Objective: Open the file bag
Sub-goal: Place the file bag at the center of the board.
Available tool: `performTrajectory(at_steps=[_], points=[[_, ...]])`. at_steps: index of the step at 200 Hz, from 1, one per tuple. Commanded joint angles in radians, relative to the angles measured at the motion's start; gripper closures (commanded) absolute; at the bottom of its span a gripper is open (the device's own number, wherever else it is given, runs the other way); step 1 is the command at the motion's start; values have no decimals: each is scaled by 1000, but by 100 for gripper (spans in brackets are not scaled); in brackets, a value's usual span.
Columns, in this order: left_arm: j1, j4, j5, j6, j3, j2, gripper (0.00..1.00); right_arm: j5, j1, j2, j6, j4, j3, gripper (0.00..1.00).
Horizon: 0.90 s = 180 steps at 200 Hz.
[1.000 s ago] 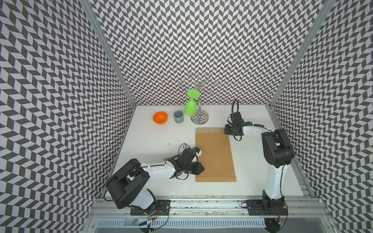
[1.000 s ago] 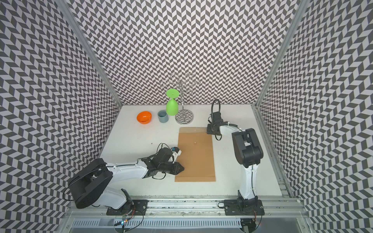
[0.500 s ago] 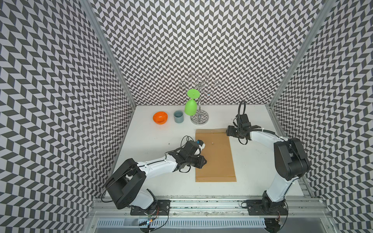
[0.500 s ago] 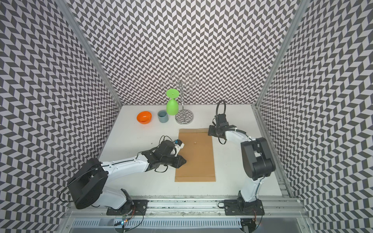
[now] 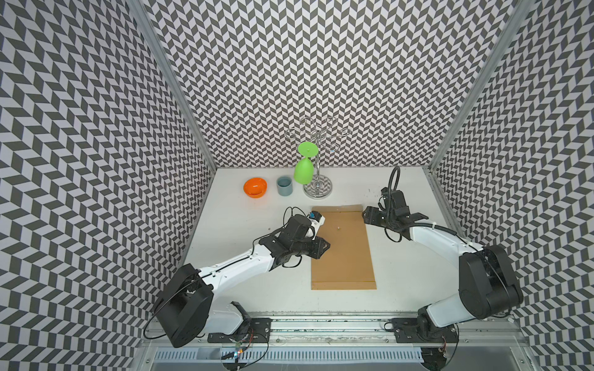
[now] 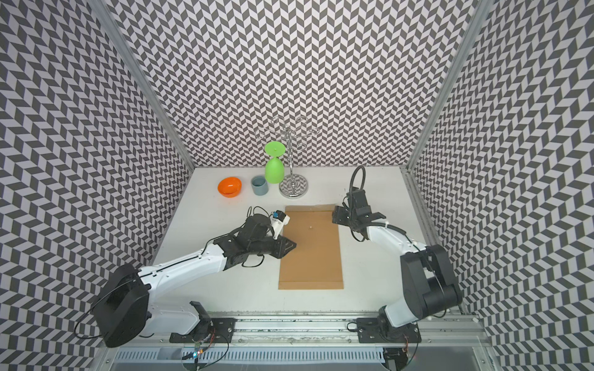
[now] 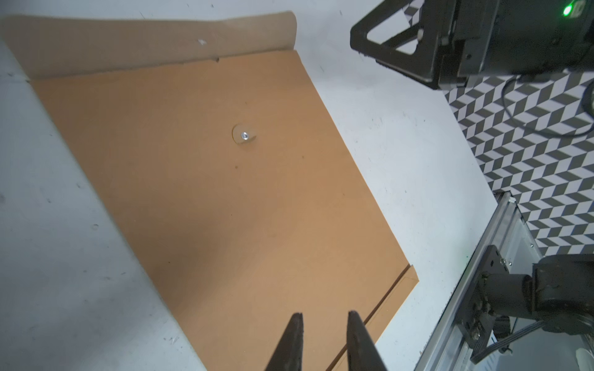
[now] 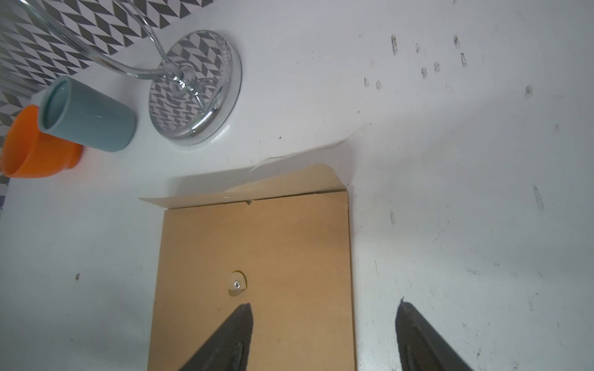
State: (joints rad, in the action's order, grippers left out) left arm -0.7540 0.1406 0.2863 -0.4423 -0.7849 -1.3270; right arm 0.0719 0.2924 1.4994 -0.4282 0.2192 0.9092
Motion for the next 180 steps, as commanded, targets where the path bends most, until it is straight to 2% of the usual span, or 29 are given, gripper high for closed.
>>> performTrajectory(at_steps=[1,27,53,65,83,90,95,100,105,117,127,137,150,158,167,180], points=[[7,-23,-27,-12,-19,21,74,18,2,-39,-20,-72,-24,29],[21,-29,-36,3,-10,50,74,19,3,-66,-14,-72,-43,30],[40,-29,-74,36,-27,141,73,-29,2,-195,10,-84,-101,30],[42,-27,-119,78,-49,214,66,-65,2,-295,26,-100,-138,30],[46,-30,-224,145,-79,326,51,-129,2,-443,43,-228,-250,25],[51,-39,-263,167,-86,356,46,-139,-3,-483,36,-259,-279,18],[56,-46,-286,181,-91,368,45,-147,-5,-497,33,-278,-294,17],[64,-45,-302,190,-98,375,44,-144,-7,-501,32,-293,-300,22],[73,-46,-312,195,-105,375,45,-130,-9,-490,34,-300,-298,33],[95,-50,-299,197,-117,350,48,-90,-10,-404,36,-282,-257,50],[108,-61,-264,191,-124,308,57,-29,-9,-306,48,-248,-201,73],[112,-88,-204,191,-126,249,69,29,-5,-212,60,-182,-135,90],[114,-119,-152,182,-138,145,87,72,10,-115,52,-177,-106,97],[114,-141,-123,173,-145,79,94,94,21,-79,42,-193,-108,97],[115,-174,-101,165,-157,0,100,112,35,-48,30,-207,-113,97],[122,-213,-55,154,-188,-113,100,111,59,-19,12,-219,-128,97]])
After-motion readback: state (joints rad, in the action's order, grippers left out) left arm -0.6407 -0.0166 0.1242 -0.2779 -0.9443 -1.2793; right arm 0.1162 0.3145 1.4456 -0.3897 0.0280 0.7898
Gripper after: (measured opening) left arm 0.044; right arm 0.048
